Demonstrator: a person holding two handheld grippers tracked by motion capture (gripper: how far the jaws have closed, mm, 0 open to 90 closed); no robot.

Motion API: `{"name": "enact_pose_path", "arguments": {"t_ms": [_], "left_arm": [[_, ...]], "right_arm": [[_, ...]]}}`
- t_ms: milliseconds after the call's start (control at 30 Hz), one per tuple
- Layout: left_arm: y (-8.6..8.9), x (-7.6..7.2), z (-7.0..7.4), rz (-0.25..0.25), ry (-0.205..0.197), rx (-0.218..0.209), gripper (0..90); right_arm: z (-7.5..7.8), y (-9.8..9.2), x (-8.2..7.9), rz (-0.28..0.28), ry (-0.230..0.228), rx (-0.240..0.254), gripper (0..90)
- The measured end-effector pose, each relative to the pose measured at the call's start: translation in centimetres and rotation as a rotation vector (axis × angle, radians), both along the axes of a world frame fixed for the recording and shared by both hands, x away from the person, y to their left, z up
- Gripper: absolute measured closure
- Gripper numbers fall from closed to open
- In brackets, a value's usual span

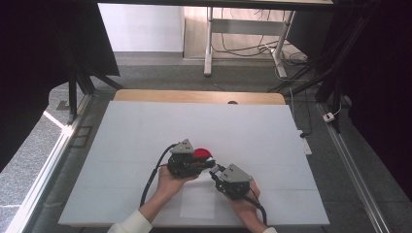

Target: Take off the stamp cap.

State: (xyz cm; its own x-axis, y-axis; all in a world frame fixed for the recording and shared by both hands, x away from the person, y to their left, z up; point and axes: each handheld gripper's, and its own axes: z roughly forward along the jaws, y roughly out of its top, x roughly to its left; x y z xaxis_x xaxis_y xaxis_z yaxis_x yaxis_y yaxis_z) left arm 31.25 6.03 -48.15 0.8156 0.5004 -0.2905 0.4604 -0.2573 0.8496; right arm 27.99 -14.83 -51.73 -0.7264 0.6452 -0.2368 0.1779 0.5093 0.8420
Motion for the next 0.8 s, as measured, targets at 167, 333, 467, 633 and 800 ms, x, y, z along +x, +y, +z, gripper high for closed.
{"name": "enact_pose_path", "arguments": {"t_ms": [167,333,467,633,800], "left_arm": [[0.1,0.08,-0.03,-0.003,0.01,-0.003,75.5],[0.12,0.05,0.01,0.001,0.009,-0.014,75.5],[0.17,0.03,0.06,0.002,0.009,-0.018,75.5],[0.1,0.01,-0.02,0.004,0.014,-0.015,75.6],[0.03,0.01,-0.08,0.002,0.016,-0.008,75.7]], "right_arm": [[0.13,-0.14,0.19,0.029,-0.002,-0.026,65.2],[0.15,-0.15,0.17,0.031,-0.014,-0.018,65.2],[0.09,-0.12,-0.08,0.002,-0.015,0.011,65.3],[-0.06,-0.02,-0.21,-0.012,-0.008,0.016,65.3],[0.02,0.0,-0.14,0.006,-0.026,-0.039,65.4]]}}
